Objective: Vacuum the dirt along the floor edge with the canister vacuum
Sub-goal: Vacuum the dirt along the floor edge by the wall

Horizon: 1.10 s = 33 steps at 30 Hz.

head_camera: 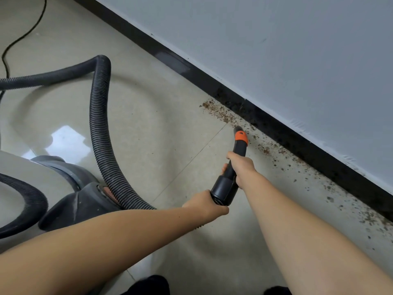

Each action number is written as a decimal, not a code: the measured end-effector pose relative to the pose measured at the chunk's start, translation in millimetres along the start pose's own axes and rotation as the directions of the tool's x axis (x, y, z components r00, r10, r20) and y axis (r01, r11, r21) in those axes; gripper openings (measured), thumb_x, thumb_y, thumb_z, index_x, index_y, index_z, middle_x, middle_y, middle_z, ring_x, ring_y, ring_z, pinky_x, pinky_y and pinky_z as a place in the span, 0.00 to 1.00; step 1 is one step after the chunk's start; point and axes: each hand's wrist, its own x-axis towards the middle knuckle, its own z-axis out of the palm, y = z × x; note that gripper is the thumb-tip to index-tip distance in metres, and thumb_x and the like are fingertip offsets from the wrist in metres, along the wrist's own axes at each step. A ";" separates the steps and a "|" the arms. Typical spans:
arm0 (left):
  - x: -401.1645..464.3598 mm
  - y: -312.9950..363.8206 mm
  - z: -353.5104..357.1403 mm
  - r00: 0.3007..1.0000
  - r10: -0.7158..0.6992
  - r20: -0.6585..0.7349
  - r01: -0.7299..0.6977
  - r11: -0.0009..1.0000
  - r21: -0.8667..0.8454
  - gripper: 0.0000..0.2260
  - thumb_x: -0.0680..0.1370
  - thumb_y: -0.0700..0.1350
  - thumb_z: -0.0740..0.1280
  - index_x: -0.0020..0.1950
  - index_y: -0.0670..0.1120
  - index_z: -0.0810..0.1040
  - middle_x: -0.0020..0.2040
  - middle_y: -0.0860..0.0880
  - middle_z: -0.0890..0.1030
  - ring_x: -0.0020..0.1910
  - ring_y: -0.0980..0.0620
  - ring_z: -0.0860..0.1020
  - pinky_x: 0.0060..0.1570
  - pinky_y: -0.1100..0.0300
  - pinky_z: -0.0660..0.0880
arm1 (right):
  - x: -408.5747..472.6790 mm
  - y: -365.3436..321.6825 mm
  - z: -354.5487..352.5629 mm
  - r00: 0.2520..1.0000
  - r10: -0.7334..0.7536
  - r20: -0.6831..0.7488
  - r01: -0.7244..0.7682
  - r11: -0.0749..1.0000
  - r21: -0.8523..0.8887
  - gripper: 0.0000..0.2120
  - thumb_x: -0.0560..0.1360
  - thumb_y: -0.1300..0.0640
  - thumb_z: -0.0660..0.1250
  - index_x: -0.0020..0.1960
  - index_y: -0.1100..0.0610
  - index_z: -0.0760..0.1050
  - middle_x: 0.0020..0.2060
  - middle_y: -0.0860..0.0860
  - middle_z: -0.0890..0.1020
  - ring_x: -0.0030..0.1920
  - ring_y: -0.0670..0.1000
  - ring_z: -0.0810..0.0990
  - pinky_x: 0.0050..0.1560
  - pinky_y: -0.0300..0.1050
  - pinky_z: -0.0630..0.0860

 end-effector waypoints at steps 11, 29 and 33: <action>23.2 -7.1 -24.6 0.992 -0.052 -0.115 0.041 0.995 -0.094 0.14 0.69 0.52 0.69 0.51 0.52 0.72 0.44 0.49 0.82 0.38 0.50 0.79 0.45 0.55 0.79 | 26.8 -17.4 49.9 0.997 -0.038 0.074 0.045 0.994 -0.101 0.07 0.73 0.62 0.66 0.48 0.61 0.69 0.28 0.56 0.75 0.23 0.53 0.72 0.30 0.43 0.75; 45.1 -15.7 -86.3 0.967 -0.086 -0.240 0.087 0.996 -0.004 0.14 0.69 0.54 0.68 0.52 0.53 0.72 0.42 0.51 0.82 0.38 0.50 0.81 0.41 0.57 0.78 | 43.6 -39.1 117.1 0.989 -0.070 0.127 0.079 0.995 -0.066 0.05 0.73 0.62 0.64 0.44 0.59 0.68 0.27 0.56 0.74 0.23 0.52 0.72 0.31 0.44 0.75; 48.5 -10.8 -90.5 0.972 -0.061 -0.227 0.080 0.994 0.075 0.15 0.69 0.54 0.68 0.52 0.54 0.72 0.42 0.52 0.82 0.40 0.51 0.81 0.41 0.58 0.76 | 45.4 -41.7 110.2 0.994 -0.072 0.076 0.075 0.997 -0.027 0.05 0.73 0.62 0.65 0.44 0.59 0.68 0.27 0.55 0.75 0.23 0.53 0.72 0.35 0.48 0.76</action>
